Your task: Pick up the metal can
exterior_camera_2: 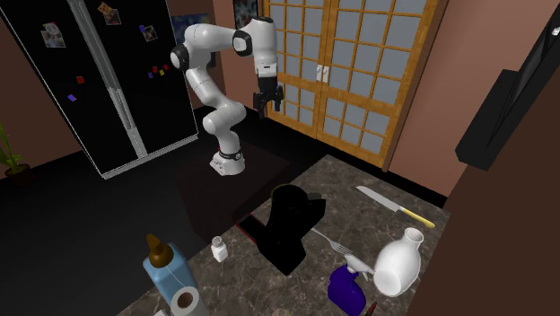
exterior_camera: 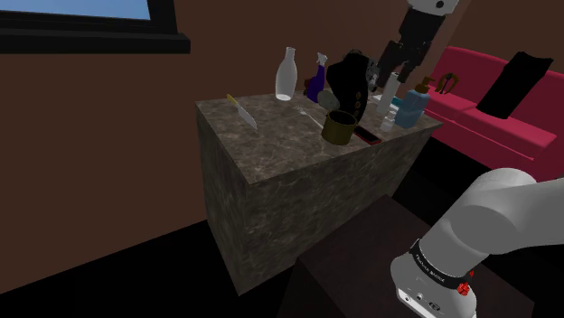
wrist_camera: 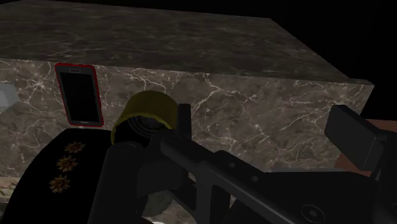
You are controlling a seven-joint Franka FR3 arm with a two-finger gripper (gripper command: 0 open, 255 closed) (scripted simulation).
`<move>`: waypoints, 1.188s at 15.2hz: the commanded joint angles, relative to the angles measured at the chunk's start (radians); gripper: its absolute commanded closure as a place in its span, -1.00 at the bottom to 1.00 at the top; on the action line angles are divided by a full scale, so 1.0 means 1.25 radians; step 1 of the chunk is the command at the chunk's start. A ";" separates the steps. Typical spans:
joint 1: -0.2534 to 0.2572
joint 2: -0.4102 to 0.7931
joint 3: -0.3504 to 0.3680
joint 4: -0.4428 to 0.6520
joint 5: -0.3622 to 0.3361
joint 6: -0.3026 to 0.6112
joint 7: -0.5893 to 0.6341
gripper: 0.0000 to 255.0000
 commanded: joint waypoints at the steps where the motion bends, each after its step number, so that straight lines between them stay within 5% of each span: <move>1: 0.000 0.000 0.000 0.000 0.000 0.000 0.000 -1.00; 18: -0.003 0.423 -0.119 0.043 0.017 0.364 -0.119 -1.00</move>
